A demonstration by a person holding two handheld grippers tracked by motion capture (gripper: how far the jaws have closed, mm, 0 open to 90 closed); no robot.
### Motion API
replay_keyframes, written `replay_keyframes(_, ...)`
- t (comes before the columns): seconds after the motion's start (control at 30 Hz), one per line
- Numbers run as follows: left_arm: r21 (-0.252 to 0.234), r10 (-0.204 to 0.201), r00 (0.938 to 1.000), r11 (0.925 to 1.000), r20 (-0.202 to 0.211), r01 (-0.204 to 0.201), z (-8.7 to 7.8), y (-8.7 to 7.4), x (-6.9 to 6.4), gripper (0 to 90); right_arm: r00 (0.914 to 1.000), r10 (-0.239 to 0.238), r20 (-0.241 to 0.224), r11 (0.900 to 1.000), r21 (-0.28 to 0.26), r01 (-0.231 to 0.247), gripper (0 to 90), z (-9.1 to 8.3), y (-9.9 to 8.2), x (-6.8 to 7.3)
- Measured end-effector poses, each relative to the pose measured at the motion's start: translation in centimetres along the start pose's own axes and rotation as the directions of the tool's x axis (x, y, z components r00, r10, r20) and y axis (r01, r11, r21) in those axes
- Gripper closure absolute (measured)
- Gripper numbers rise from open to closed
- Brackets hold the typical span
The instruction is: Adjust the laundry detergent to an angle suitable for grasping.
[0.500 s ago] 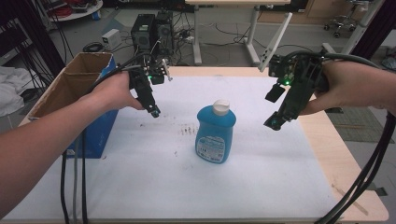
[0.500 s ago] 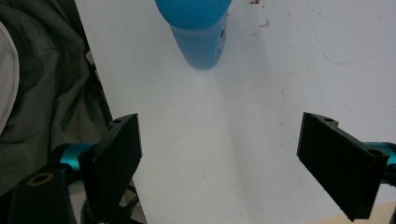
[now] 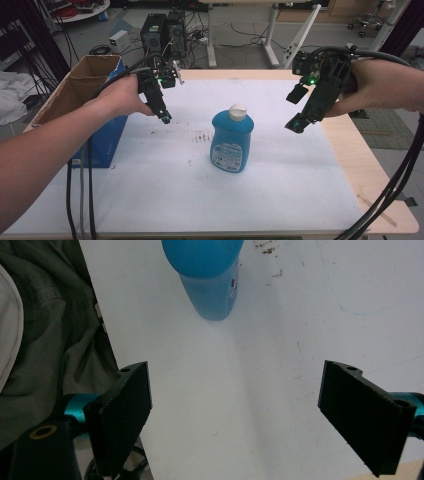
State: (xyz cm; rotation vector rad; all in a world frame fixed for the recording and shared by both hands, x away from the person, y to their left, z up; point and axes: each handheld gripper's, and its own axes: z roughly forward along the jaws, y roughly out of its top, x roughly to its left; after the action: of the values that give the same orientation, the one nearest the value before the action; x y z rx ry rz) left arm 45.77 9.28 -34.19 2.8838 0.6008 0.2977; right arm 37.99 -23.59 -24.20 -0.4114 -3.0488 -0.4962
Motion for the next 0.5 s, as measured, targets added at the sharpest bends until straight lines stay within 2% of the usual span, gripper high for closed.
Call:
replay_keyframes(0.17, -0.007, -0.017, 0.9999, 0.9998, -0.004, 0.017, 0.04, -0.17, -0.12, 16.3, 1.0, 0.004, -0.006, 0.9999, -0.016, -0.004, 13.4, -0.04, -0.05, -0.18)
replay_keyframes(0.5, 0.005, -0.004, 0.9999, 1.0, -0.01, 0.004, -0.11, -0.13, -0.3, 16.3, 1.0, 0.007, -0.005, 0.9998, -0.021, -0.007, 13.4, -0.14, -0.29, -0.18)
